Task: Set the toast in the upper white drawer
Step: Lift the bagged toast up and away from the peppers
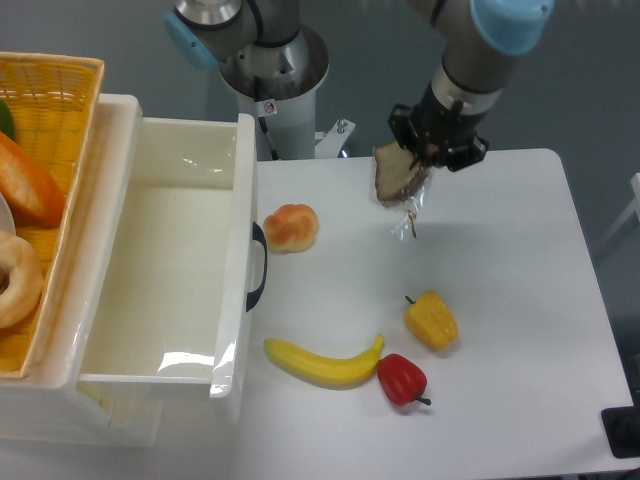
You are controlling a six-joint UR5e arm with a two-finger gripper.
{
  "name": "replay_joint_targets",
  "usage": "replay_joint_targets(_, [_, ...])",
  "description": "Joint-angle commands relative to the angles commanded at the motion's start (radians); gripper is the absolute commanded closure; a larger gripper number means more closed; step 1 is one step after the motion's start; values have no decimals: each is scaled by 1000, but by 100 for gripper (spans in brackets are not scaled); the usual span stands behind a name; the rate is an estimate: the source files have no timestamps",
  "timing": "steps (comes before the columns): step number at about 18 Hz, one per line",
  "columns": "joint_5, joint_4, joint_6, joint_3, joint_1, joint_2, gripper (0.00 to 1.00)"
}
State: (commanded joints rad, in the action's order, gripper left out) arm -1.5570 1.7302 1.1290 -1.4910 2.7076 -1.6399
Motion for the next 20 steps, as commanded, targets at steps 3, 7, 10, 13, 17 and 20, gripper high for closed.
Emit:
replay_joint_targets(3, [8,67,-11,3,-5,51,86])
replay_joint_targets(7, [21,143,-11,12,-5,68,87])
replay_joint_targets(10, [20,234,-9,52,-15,60,86])
replay_joint_targets(13, [53,272,-21,74,-35,54,87])
replay_joint_targets(17, [132,272,-47,75,-32,65,87])
replay_joint_targets(20, [153,272,-75,83,-35,66,87])
